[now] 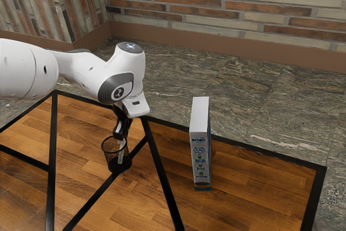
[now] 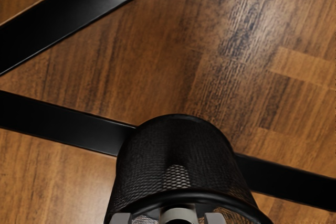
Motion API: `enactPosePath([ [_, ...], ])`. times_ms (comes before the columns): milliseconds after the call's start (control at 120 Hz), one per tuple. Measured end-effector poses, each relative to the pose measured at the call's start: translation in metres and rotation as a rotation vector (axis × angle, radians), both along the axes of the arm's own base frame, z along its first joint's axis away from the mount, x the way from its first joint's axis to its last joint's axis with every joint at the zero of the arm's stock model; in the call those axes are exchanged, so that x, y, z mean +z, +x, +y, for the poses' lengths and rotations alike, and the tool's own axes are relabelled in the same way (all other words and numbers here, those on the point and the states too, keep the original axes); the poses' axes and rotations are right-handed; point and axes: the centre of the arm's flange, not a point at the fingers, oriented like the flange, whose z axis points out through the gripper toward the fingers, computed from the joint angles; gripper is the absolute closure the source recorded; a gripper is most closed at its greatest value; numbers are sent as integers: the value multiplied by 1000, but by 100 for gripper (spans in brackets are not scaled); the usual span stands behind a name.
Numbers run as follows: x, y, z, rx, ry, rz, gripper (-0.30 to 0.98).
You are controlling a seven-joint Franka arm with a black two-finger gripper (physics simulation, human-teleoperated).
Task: Take the marker out of the pen holder and place it to the left of the pen holder.
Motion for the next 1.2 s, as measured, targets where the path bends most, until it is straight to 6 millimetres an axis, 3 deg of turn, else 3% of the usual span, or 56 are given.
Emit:
enactPosePath([
  [158,3,1,5,-3,-1,-1,70],
  [275,25,0,26,34,-16,-12,74],
  [367,47,-3,37,64,-41,-7,75],
  [475,75,-9,34,83,-90,15,76],
  [617,140,0,25,88,-113,-7,77],
  [692,152,1,39,114,-84,10,77],
  [775,139,0,91,210,1,62,77],
  [825,118,-1,117,267,57,113,77],
  [1025,30,-12,151,398,196,306,75],
  [1200,-15,-26,182,531,202,394,75],
])
